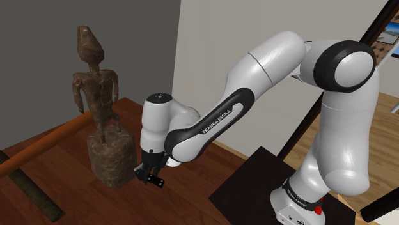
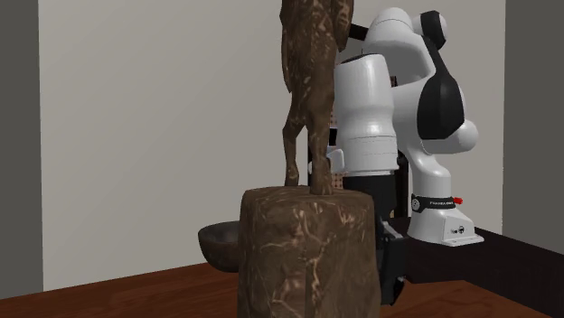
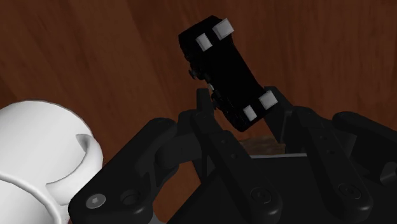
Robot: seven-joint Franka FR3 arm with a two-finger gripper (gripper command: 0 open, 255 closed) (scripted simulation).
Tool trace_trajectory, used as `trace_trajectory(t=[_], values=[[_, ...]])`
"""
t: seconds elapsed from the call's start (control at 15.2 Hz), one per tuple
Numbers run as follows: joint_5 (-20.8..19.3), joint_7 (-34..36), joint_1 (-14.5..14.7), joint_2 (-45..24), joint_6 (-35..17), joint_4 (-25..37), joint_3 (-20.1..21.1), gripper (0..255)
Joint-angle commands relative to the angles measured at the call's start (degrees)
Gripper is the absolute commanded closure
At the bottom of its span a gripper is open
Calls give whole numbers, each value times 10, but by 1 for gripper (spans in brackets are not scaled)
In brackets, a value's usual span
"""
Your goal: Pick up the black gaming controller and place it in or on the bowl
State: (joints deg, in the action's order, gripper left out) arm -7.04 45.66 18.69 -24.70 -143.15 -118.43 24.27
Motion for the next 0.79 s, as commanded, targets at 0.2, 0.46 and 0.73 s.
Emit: trace_trajectory(t=[0.2, 0.46, 0.73], values=[[15, -8, -8, 28, 30, 4, 11, 255], [28, -14, -14, 50, 55, 8, 18, 255], [40, -20, -19, 71, 81, 15, 24, 255]])
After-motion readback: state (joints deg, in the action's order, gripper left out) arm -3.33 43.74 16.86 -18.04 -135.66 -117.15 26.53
